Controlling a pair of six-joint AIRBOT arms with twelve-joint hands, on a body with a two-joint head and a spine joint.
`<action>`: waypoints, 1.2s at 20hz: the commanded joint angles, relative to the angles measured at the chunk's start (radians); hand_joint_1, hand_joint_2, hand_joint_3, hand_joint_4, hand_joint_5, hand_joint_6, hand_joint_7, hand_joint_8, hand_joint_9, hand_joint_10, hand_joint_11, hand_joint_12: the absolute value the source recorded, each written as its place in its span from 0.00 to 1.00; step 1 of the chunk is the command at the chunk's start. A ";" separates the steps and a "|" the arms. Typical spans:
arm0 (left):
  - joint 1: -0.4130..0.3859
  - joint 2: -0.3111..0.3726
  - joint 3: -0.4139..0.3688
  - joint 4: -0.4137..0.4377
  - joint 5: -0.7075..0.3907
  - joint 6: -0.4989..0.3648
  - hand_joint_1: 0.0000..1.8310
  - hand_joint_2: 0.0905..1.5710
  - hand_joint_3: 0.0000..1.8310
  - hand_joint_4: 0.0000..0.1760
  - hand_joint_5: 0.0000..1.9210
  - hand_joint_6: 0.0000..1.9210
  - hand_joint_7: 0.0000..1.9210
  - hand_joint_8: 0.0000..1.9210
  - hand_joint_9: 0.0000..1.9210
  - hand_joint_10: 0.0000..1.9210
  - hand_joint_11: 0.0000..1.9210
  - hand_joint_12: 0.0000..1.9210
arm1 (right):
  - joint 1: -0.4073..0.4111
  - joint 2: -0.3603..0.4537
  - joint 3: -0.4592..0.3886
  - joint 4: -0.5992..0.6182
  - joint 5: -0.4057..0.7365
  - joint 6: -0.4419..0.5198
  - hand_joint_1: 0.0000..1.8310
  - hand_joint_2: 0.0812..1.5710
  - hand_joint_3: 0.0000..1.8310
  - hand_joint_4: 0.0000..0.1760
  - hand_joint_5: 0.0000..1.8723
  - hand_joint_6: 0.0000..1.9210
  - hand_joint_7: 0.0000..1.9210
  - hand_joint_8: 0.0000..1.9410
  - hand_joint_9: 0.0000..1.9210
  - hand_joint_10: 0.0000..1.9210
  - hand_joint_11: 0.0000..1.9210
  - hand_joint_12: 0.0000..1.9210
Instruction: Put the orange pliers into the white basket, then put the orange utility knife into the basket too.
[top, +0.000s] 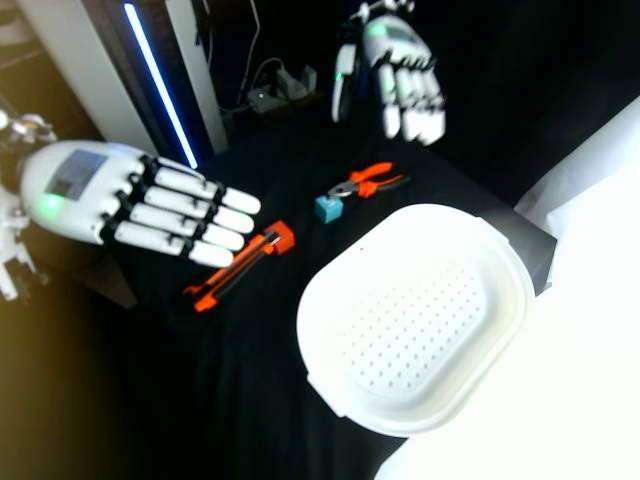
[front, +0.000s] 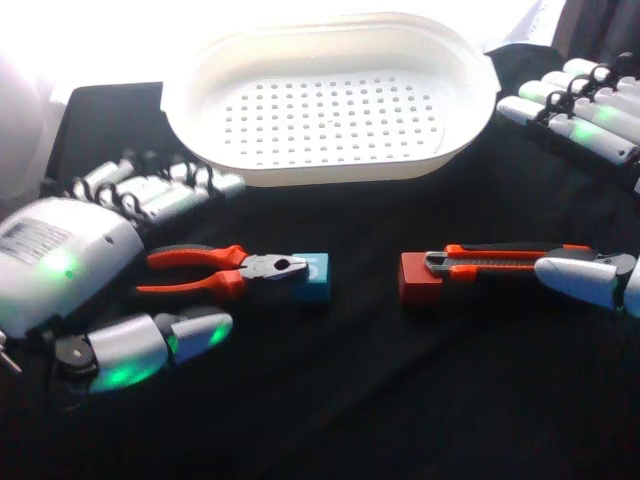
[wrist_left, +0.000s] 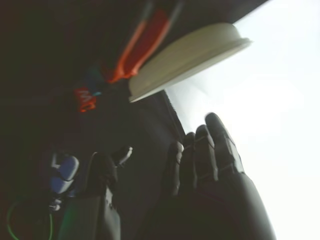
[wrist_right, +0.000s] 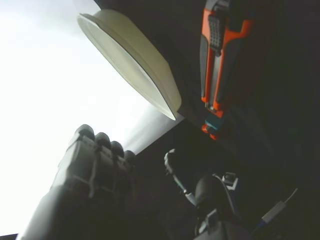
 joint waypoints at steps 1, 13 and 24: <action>-0.020 -0.008 0.011 -0.006 -0.087 0.000 0.30 0.79 0.00 0.00 0.15 0.00 0.17 0.01 0.01 0.42 0.00 0.82 | 0.007 -0.003 0.003 -0.001 0.120 -0.002 0.20 0.78 0.00 0.00 0.00 0.00 0.00 0.00 0.00 0.00 0.00 0.00; -0.097 -0.146 0.138 -0.127 0.137 0.017 0.43 0.78 0.00 0.05 0.21 0.03 0.22 0.03 0.03 0.49 0.00 0.73 | 0.007 -0.008 0.003 0.007 0.120 -0.002 0.18 0.78 0.00 0.00 0.00 0.00 0.00 0.00 0.00 0.00 0.00 0.00; -0.141 -0.183 0.171 -0.214 0.154 0.112 0.74 0.84 0.01 0.00 0.55 1.00 0.63 1.00 0.72 1.00 0.78 1.00 | 0.007 -0.012 0.004 0.012 0.120 -0.002 0.18 0.80 0.00 0.00 0.00 0.00 0.00 0.00 0.00 0.00 0.00 0.00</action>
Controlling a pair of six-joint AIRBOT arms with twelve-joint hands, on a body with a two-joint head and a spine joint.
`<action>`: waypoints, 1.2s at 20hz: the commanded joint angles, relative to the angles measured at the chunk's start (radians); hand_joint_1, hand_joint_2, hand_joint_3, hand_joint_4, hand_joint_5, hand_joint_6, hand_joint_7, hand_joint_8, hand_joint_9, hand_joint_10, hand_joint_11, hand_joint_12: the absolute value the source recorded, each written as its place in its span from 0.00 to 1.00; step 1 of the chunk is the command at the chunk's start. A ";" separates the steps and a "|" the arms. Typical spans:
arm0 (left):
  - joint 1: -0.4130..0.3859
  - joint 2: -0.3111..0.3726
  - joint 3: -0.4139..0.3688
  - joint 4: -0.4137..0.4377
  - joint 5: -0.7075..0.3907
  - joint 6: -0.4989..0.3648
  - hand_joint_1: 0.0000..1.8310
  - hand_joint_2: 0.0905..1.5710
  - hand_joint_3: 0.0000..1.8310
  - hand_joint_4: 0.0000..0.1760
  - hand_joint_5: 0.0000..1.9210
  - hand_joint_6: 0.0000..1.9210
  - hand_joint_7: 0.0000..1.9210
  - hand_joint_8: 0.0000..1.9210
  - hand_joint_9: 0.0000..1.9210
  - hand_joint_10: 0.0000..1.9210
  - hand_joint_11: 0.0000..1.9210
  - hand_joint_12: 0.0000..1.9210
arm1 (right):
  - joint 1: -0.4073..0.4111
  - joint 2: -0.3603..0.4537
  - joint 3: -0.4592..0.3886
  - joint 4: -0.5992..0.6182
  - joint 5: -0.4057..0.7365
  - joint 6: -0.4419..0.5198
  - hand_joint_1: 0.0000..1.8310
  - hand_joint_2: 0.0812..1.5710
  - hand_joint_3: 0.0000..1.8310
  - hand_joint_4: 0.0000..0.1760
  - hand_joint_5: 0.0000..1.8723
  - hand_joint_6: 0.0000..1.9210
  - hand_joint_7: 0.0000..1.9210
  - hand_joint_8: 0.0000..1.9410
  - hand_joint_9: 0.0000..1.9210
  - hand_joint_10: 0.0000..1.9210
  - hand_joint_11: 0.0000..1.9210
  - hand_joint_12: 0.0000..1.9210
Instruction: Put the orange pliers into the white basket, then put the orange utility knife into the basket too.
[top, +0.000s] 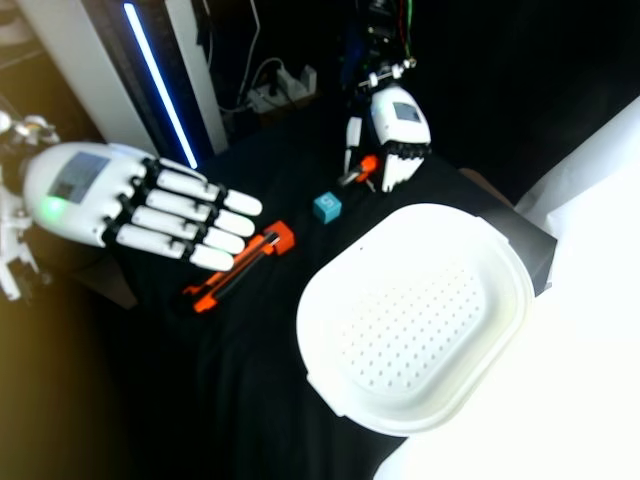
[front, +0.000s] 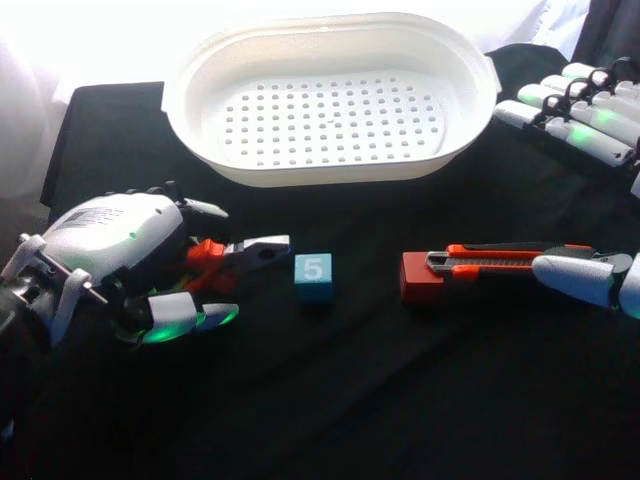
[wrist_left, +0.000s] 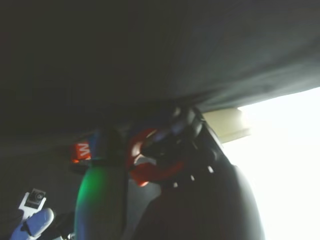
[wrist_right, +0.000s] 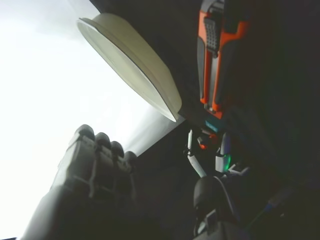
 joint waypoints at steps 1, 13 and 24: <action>-0.001 0.015 -0.029 0.055 -0.118 -0.007 0.78 0.82 0.00 0.02 0.54 1.00 0.62 1.00 0.74 1.00 0.80 1.00 | 0.007 -0.002 0.003 -0.003 0.124 0.000 0.19 0.80 0.00 0.00 0.00 0.00 0.00 0.00 0.00 0.00 0.00 0.00; -0.291 0.084 0.038 0.201 -0.057 -0.050 0.85 0.76 0.00 0.14 0.58 1.00 0.74 1.00 0.82 1.00 0.85 1.00 | 0.007 -0.008 0.006 0.000 0.122 0.000 0.17 0.81 0.00 0.00 0.00 0.00 0.00 0.00 0.00 0.00 0.00 0.00; -0.524 -0.218 0.396 -0.079 0.443 0.200 0.80 0.77 0.00 0.00 0.43 1.00 0.52 1.00 0.59 1.00 0.66 1.00 | 0.006 -0.031 0.020 -0.004 0.098 0.000 0.21 0.79 0.00 0.00 0.00 0.00 0.00 0.00 0.00 0.00 0.00 0.00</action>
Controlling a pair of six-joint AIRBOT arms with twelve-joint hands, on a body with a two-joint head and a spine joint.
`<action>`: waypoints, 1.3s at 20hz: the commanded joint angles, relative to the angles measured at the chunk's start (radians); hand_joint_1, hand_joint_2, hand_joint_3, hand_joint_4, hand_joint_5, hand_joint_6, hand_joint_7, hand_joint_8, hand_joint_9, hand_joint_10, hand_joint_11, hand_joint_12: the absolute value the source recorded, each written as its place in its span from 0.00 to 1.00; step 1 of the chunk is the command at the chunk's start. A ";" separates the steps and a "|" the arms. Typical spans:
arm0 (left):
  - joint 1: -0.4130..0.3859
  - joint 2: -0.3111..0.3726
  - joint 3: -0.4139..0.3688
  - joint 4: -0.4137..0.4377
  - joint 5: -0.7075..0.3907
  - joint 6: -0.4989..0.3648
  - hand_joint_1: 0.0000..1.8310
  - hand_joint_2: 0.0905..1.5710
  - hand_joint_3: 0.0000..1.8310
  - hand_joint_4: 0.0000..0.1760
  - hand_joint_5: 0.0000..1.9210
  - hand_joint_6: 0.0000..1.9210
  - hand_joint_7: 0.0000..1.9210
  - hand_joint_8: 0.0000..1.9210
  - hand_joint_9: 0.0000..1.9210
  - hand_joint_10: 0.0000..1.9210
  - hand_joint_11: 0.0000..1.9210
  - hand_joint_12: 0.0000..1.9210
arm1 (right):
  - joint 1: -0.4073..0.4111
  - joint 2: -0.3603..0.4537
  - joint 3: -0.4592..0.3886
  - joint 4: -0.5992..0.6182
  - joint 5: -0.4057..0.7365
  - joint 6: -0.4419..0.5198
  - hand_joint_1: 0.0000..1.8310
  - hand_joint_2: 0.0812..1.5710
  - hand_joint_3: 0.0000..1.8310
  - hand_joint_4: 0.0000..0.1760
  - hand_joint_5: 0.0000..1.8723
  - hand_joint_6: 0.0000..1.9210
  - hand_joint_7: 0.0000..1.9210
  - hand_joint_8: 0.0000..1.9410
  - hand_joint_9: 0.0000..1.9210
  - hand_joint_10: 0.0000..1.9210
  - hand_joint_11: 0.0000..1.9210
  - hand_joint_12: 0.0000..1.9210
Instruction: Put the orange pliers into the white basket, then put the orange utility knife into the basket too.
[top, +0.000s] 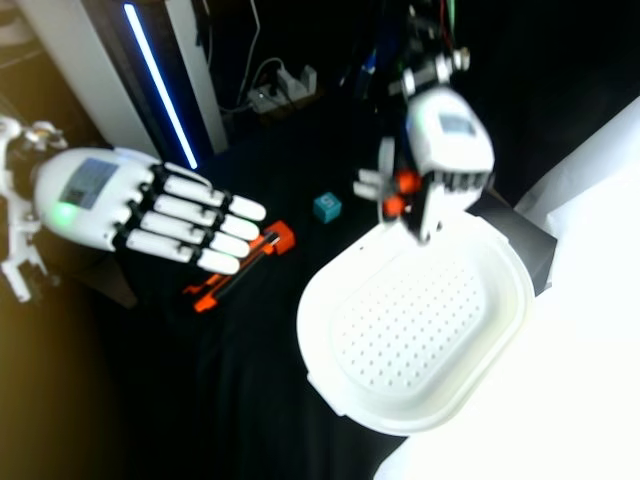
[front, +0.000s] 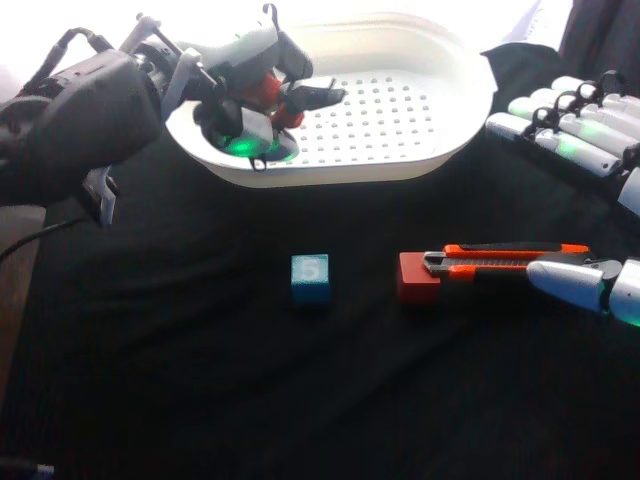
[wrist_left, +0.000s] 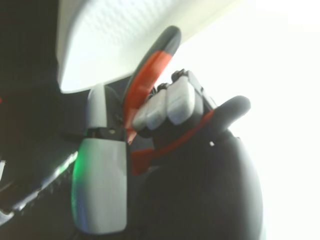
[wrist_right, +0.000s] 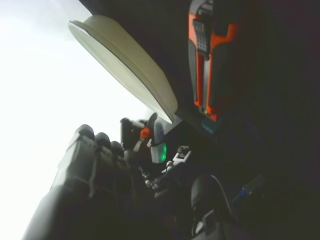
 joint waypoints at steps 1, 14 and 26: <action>-0.021 -0.006 0.007 -0.016 -0.090 0.027 0.62 0.83 0.05 0.00 0.28 0.90 0.35 0.94 0.42 1.00 0.52 1.00 | 0.006 -0.004 0.002 -0.009 0.118 0.001 0.21 0.80 0.00 0.02 0.00 0.00 0.00 0.00 0.00 0.00 0.00 0.00; -0.014 0.093 -0.117 0.061 -0.229 0.023 0.19 0.85 0.01 0.25 0.02 0.00 0.00 0.00 0.00 0.00 0.00 0.00 | 0.004 -0.005 0.002 -0.011 0.117 0.001 0.24 0.78 0.00 0.11 0.00 0.00 0.00 0.00 0.00 0.00 0.00 0.00; 0.342 0.404 -0.432 0.309 -0.852 -0.377 0.19 0.86 0.00 0.48 0.04 0.00 0.01 0.00 0.14 0.03 0.00 0.64 | 0.005 -0.137 0.112 0.050 -0.075 0.001 0.30 0.78 0.00 0.00 0.04 0.01 0.06 0.00 0.07 0.01 0.00 0.36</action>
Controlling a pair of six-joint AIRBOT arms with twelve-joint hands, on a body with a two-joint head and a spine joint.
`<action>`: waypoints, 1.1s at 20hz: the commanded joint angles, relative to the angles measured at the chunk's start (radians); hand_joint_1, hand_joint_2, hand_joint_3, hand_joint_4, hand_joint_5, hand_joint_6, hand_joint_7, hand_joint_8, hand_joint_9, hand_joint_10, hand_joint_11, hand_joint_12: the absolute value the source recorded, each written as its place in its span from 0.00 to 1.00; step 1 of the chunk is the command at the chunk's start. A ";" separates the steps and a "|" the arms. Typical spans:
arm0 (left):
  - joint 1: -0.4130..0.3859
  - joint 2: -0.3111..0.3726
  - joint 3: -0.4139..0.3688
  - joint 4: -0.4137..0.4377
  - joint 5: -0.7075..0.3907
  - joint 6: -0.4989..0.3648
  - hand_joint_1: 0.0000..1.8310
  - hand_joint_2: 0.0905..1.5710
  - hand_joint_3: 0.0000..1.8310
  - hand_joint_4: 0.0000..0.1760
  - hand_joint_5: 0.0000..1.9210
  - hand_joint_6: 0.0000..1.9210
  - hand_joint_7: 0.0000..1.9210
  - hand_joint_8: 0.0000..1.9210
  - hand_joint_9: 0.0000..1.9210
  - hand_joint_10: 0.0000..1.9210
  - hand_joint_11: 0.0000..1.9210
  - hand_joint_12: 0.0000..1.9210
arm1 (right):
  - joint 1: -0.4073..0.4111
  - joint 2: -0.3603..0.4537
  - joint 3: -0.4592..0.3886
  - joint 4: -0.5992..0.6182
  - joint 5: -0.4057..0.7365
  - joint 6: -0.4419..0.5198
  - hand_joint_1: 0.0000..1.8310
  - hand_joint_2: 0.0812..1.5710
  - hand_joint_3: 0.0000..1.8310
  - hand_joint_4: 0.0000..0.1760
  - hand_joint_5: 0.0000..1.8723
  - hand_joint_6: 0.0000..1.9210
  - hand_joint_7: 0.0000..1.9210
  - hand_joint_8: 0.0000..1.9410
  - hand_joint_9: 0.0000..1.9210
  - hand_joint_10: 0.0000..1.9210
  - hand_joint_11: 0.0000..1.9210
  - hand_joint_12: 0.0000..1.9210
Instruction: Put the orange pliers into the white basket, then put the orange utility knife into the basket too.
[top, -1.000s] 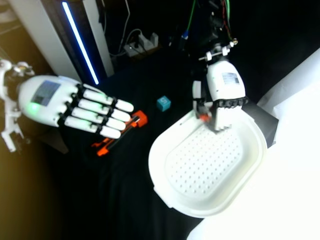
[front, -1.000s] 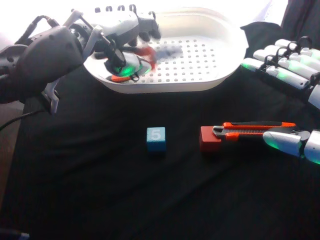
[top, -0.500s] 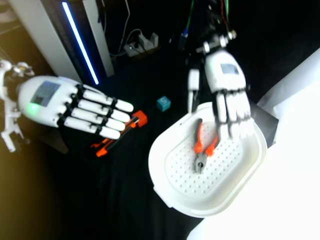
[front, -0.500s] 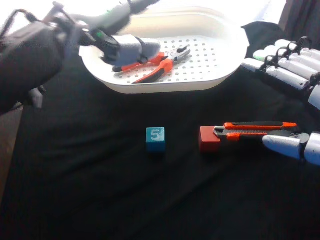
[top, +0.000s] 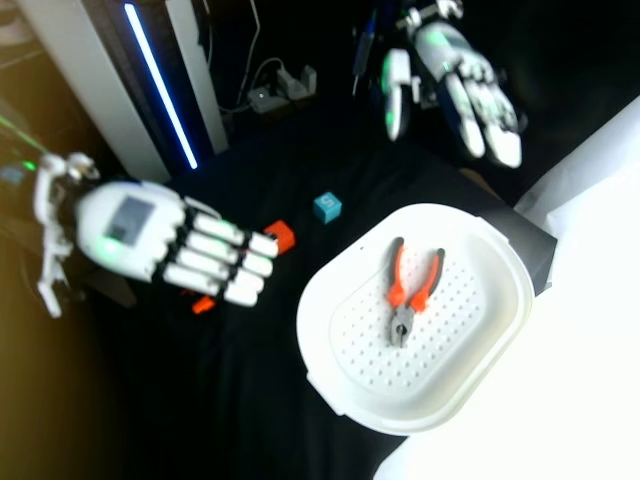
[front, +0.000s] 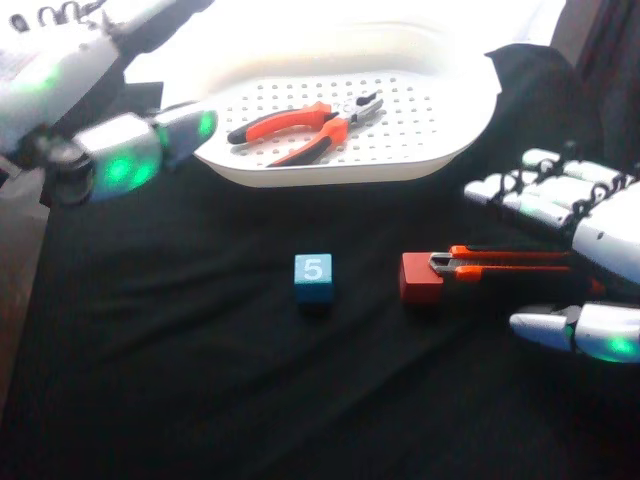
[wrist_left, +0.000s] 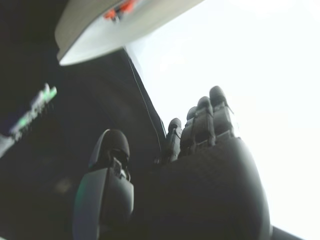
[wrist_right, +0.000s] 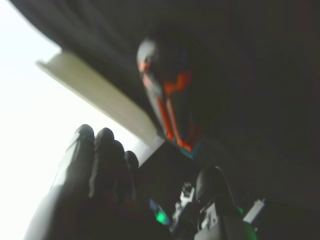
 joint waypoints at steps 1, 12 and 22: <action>0.015 0.008 -0.010 0.023 -0.210 -0.027 0.20 0.86 0.00 0.36 0.06 0.01 0.03 0.01 0.15 0.04 0.00 0.67 | 0.006 -0.009 0.009 -0.006 0.096 0.001 0.31 0.80 0.00 0.00 0.07 0.01 0.10 0.01 0.10 0.02 0.00 0.34; 0.200 0.009 -0.066 -0.018 -0.389 -0.107 0.23 0.88 0.00 0.40 0.09 0.00 0.09 0.00 0.14 0.04 0.00 0.57 | 0.055 -0.046 0.020 0.016 0.130 -0.063 0.73 0.81 0.00 0.30 0.56 1.00 0.67 1.00 0.73 1.00 0.71 1.00; 0.223 0.006 -0.077 -0.028 -0.423 -0.108 0.23 0.87 0.00 0.43 0.10 0.00 0.10 0.00 0.14 0.06 0.00 0.53 | 0.152 0.080 -0.050 -0.091 0.286 -0.063 0.73 0.81 0.00 0.51 0.51 1.00 0.64 1.00 0.73 1.00 0.76 1.00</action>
